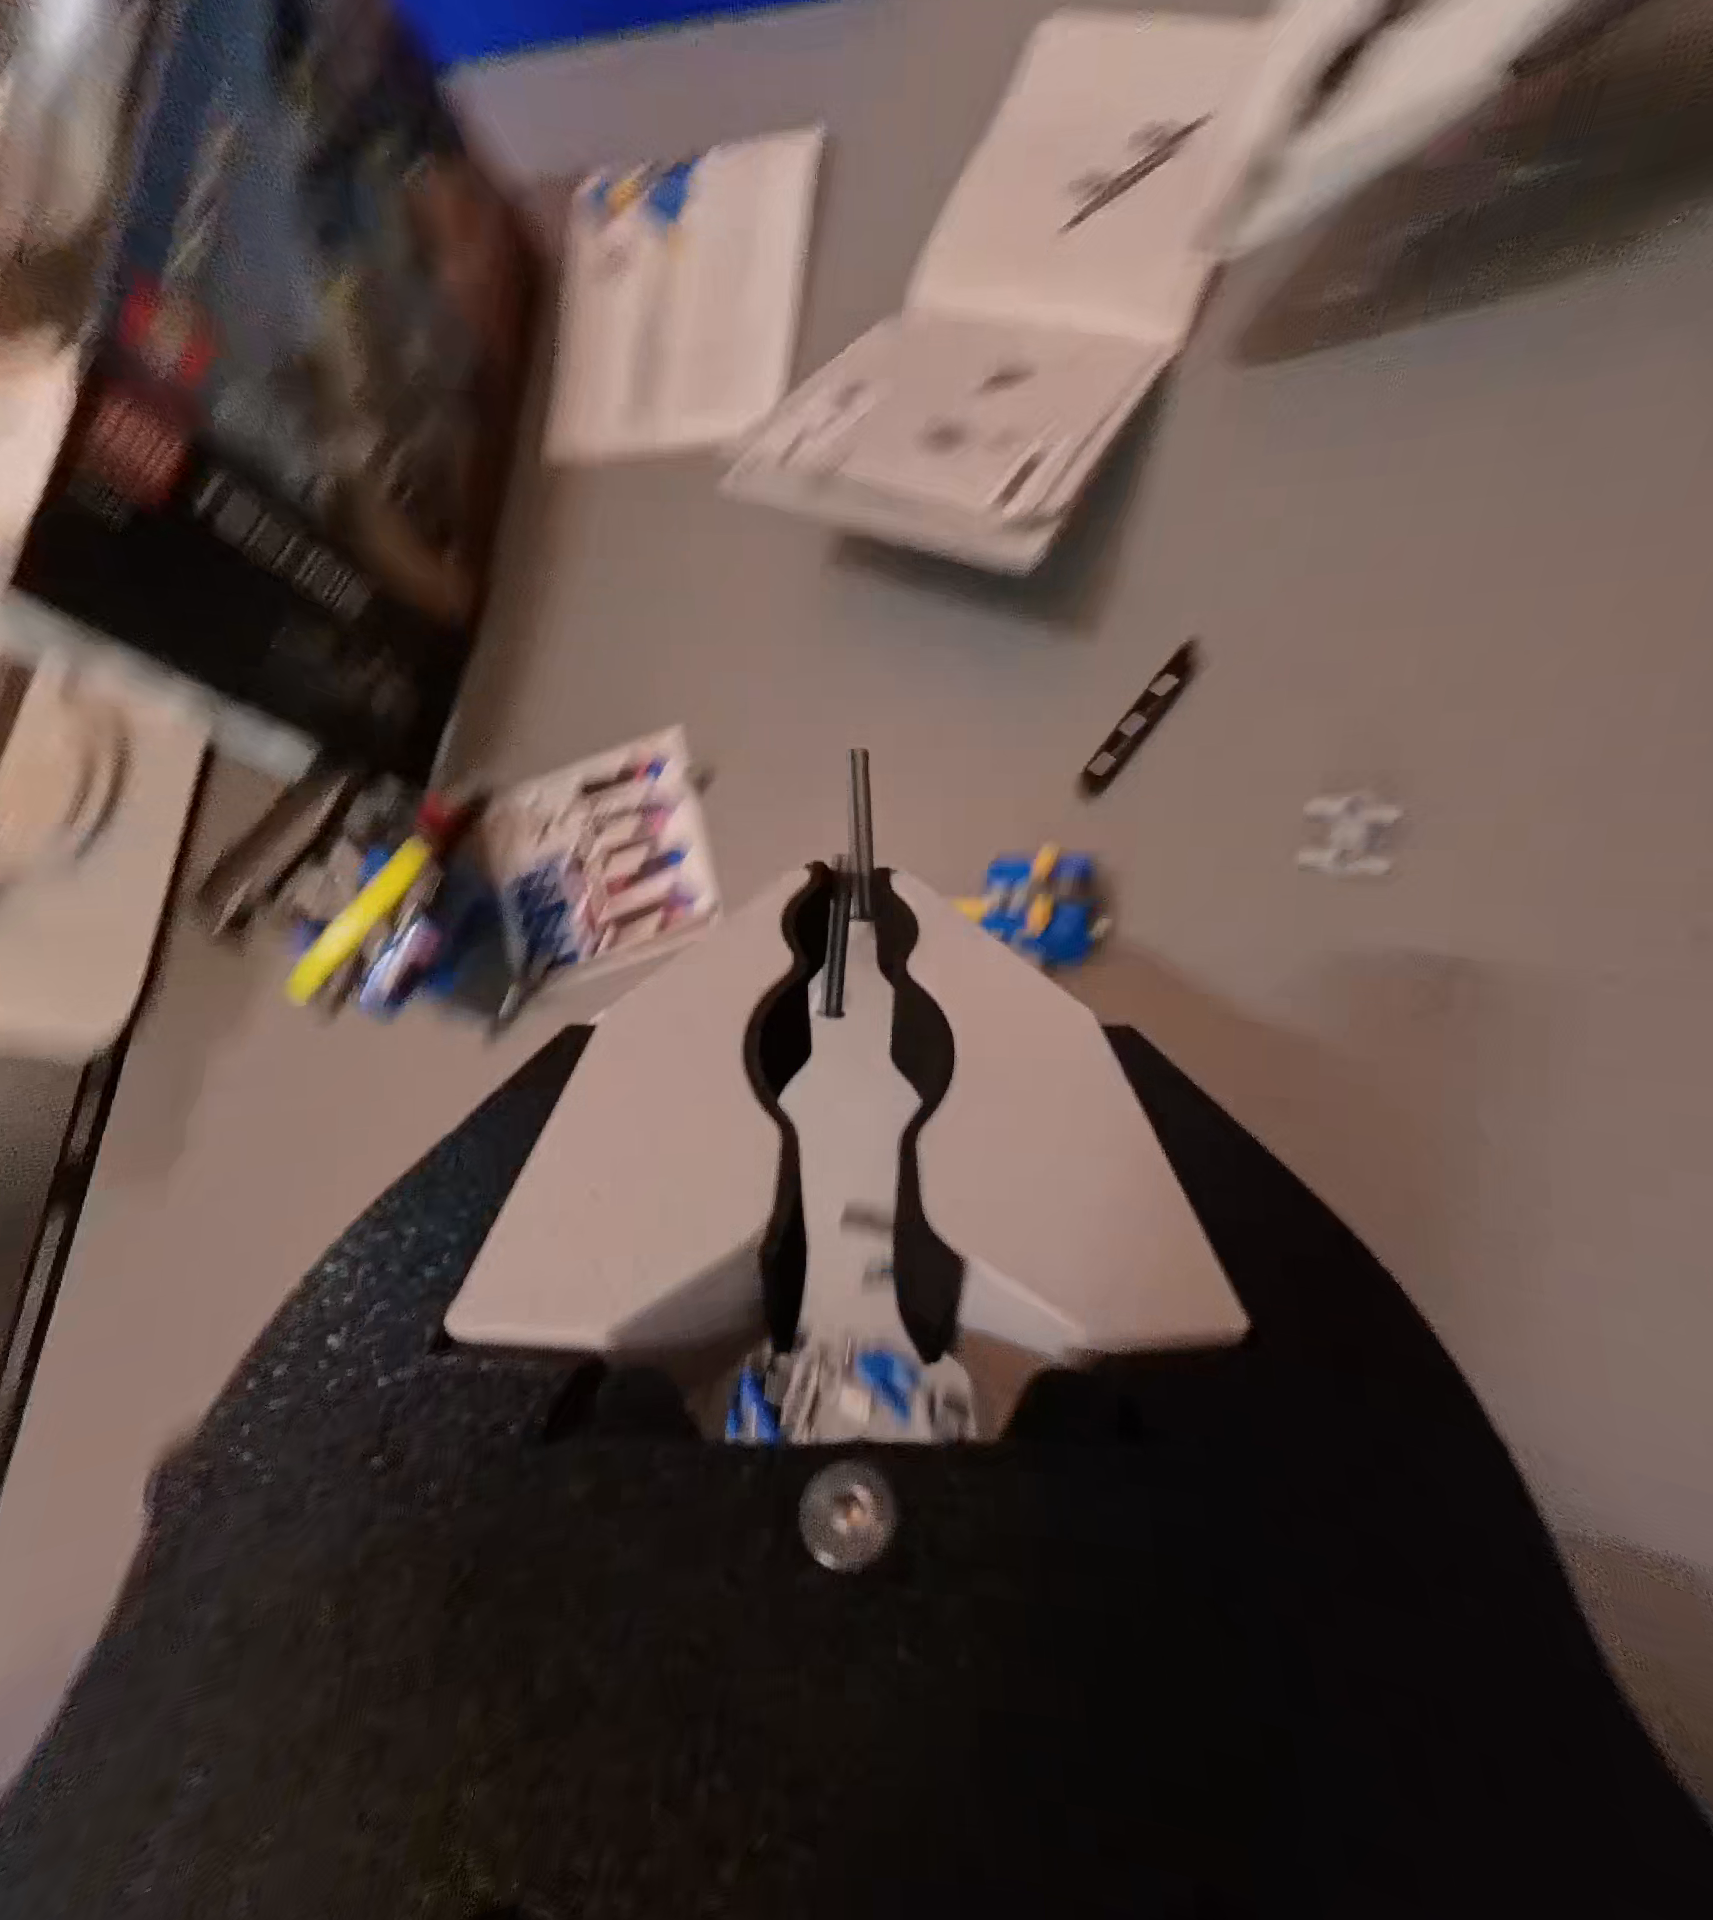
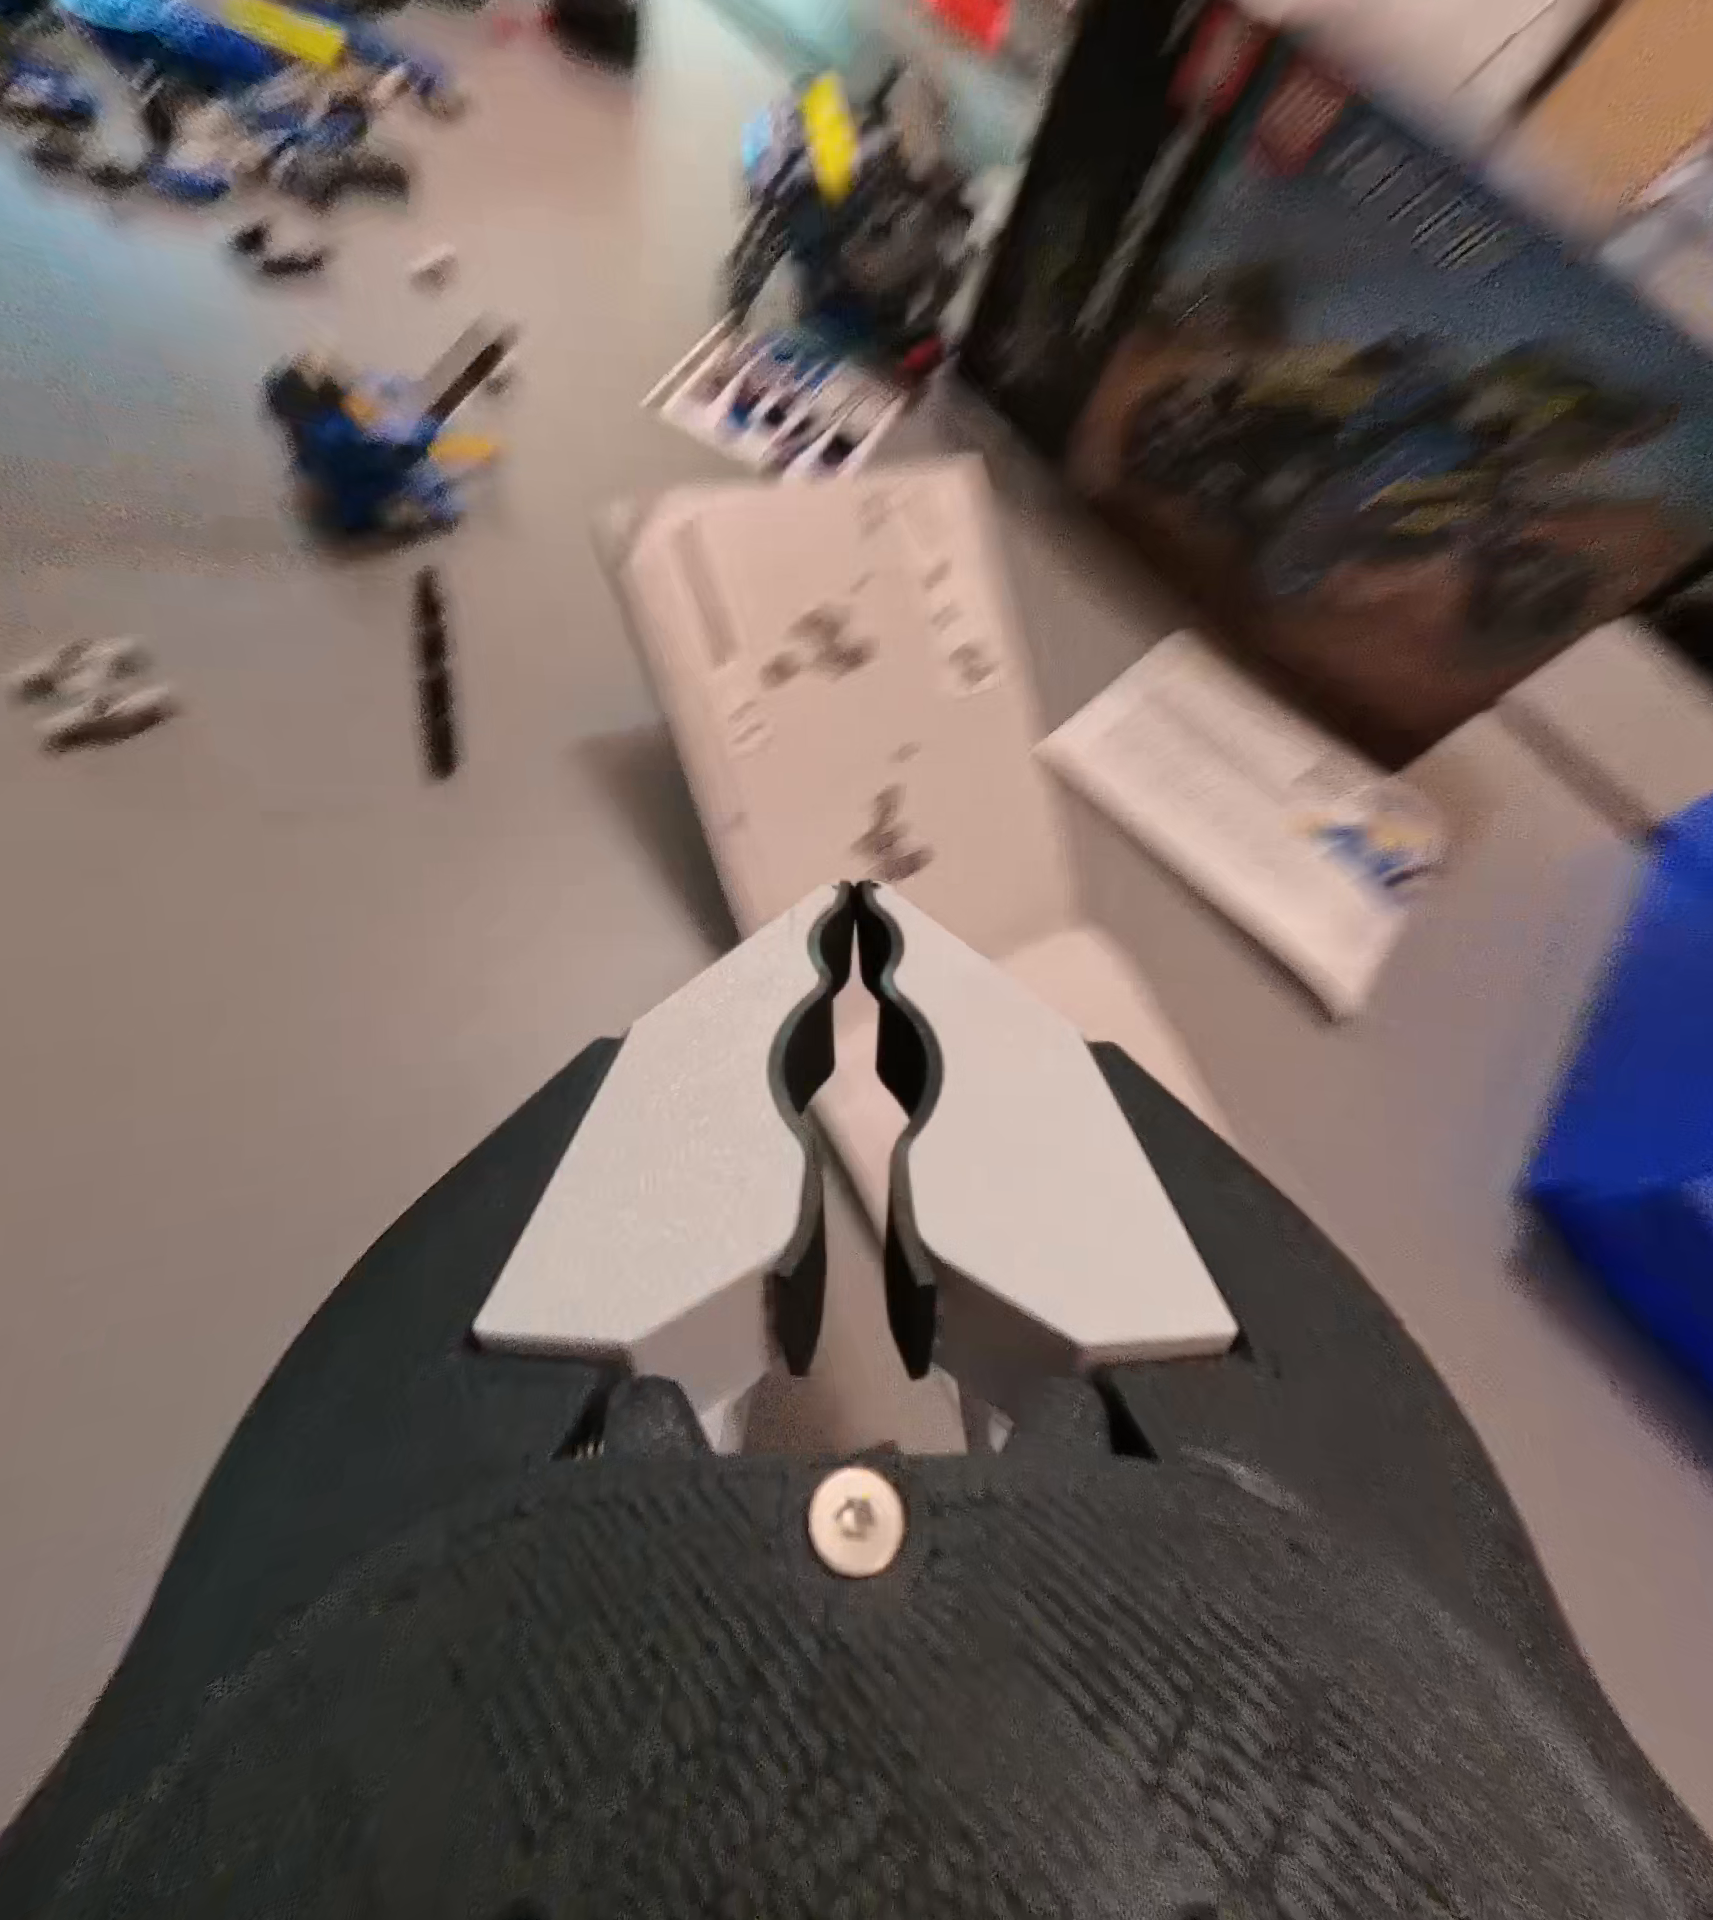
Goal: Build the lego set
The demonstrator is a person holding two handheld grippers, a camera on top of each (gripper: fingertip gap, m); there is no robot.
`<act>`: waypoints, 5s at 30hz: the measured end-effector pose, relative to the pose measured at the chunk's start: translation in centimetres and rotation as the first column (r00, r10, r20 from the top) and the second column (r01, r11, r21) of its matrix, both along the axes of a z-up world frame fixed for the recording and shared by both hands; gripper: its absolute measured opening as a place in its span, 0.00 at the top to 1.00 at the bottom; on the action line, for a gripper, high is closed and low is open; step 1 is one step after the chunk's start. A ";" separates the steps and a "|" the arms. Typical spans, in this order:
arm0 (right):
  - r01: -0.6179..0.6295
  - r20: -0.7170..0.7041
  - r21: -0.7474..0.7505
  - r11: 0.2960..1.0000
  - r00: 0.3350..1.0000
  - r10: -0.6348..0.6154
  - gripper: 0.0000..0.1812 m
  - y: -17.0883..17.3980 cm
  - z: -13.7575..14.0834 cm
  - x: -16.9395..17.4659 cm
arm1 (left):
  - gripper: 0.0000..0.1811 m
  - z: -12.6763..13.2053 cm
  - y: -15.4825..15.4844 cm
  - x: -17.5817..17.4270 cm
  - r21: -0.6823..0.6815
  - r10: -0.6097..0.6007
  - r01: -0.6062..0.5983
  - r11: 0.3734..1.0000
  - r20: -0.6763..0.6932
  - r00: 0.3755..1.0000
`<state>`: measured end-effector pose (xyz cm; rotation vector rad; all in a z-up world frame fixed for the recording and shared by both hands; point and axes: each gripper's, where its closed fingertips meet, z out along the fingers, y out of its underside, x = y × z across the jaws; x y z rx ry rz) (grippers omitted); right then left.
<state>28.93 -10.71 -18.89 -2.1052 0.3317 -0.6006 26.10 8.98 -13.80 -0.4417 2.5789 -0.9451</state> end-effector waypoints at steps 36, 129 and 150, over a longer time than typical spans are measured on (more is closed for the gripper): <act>-0.233 -0.008 -0.166 0.958 0.972 0.235 1.00 5.4 -5.9 4.0 | 0.96 -11.9 -9.8 2.9 0.261 -0.309 0.339 0.904 -0.149 0.939; -0.226 0.028 -0.176 0.958 0.972 0.234 1.00 5.4 -5.8 4.0 | 0.58 0.5 1.6 -3.9 -0.514 0.420 -0.243 0.823 0.263 0.868; -0.218 0.066 -0.189 0.958 0.970 0.234 1.00 5.4 -5.7 4.0 | 0.44 3.0 10.5 -3.3 -0.536 0.679 -0.450 0.714 0.374 0.631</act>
